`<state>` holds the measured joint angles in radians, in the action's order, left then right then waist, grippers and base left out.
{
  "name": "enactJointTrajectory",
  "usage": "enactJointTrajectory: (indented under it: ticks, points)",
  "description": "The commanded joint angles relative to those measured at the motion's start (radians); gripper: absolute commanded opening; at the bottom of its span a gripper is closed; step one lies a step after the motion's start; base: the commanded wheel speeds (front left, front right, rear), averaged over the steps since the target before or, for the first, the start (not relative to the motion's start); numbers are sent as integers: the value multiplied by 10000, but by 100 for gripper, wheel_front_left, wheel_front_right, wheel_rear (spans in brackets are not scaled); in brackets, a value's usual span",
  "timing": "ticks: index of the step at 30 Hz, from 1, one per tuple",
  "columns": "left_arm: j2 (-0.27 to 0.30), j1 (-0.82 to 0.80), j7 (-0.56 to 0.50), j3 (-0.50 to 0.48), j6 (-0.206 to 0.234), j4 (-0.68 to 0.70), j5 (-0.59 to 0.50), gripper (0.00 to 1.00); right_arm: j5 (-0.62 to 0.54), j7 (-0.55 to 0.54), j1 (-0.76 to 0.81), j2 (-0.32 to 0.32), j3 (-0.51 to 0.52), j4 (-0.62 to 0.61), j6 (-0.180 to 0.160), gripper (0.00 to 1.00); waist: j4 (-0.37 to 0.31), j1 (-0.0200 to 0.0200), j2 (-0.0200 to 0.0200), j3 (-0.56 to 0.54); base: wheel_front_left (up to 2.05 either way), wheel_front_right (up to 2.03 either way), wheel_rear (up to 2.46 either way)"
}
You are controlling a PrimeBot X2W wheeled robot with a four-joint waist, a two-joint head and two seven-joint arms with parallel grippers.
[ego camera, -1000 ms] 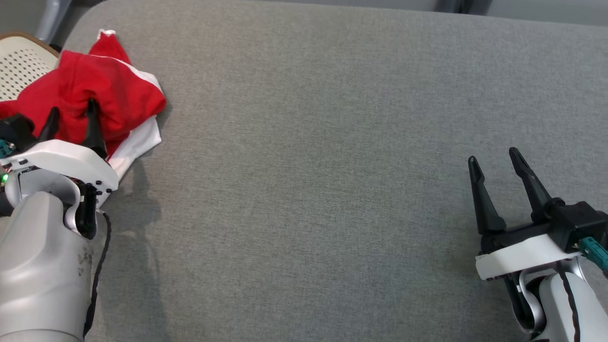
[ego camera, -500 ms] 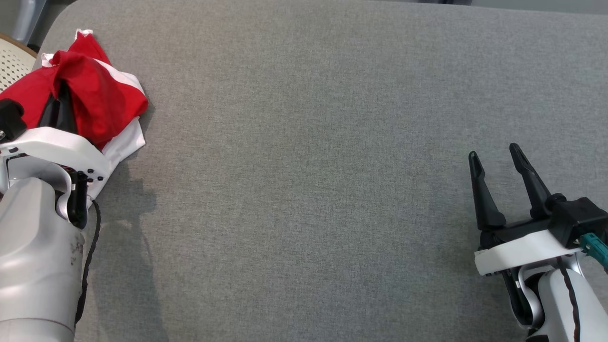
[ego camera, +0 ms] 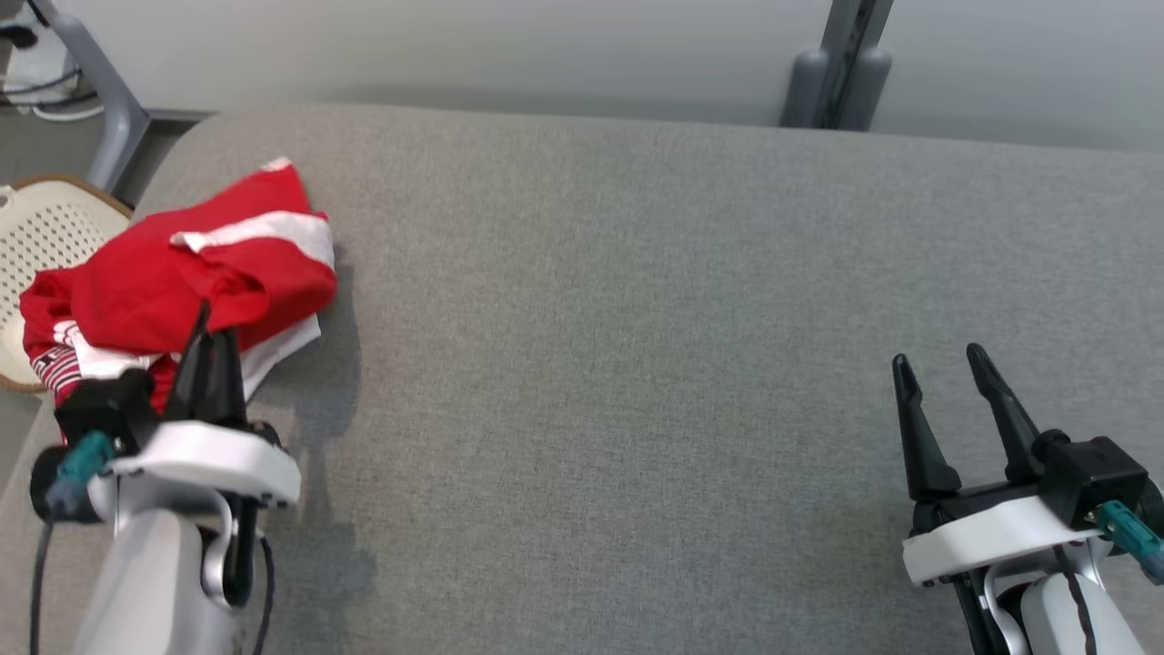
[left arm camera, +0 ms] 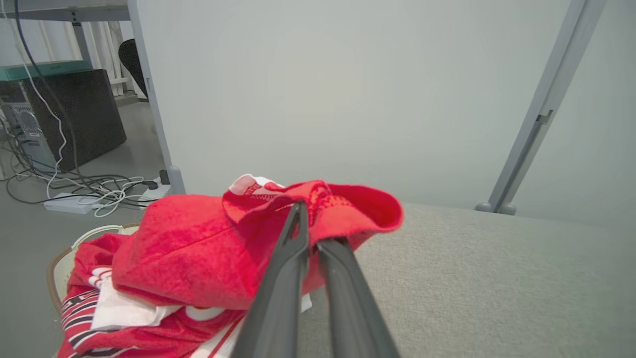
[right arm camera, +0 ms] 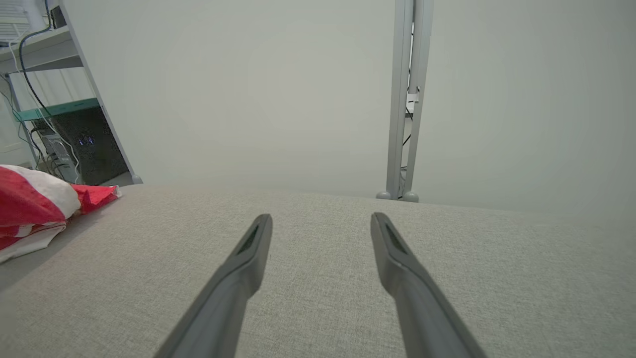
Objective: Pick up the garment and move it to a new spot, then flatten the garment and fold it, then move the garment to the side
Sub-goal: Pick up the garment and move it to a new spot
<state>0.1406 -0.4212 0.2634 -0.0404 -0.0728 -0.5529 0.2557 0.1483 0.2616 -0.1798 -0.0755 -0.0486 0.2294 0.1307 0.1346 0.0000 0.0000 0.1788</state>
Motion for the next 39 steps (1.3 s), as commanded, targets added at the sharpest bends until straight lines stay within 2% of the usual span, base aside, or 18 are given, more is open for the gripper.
enactJointTrajectory:
  ticks: [1, 6, 14, 26, 32, 37, 38, 39]
  points:
    - [-24, 310, 12, 16, 69, 302, 8, 0, -3, 50, 118, -22, -5, -2, 1, 100, -103, 0, 0, -358, 0, 0, 0]
    - [-397, 1812, -530, 302, 183, 2164, 211, 0, 51, 50, 363, 87, 50, -66, 1, 100, -499, 0, 0, -704, 0, 0, 0]
    - [-720, 2160, -1350, 1683, 77, 3763, -26, 0, 43, 51, 272, 162, -68, -150, 1, 100, -1733, 0, 0, -623, 0, 0, 0]
    - [-866, 346, -1928, 4612, -307, 3919, -81, 0, 607, 51, -166, 230, -209, -258, 1, 100, -4497, 0, 0, 593, 0, 0, 0]
    - [-865, -830, -1805, 5788, -26, 3832, 317, 0, 1189, 51, -279, 236, -312, -305, 1, 100, -5519, 0, 0, 1238, 0, 0, 0]
    - [-863, -1197, -2041, 6254, 174, 3092, 481, 0, 1502, 51, -359, 236, -295, -380, 1, 100, -5850, 0, 0, 1666, 0, 0, 0]
    - [-872, -1199, -2147, 6316, 164, 2856, 532, 24, 1537, 51, -362, 235, -278, -385, 1, 100, -5851, 0, 0, 1717, 0, 0, 0]
    - [-868, -1202, -2248, 6350, 130, 2621, 556, 61, 1586, 51, -367, 237, -268, -389, 2, 100, -5844, 0, 0, 1765, 0, 0, 0]
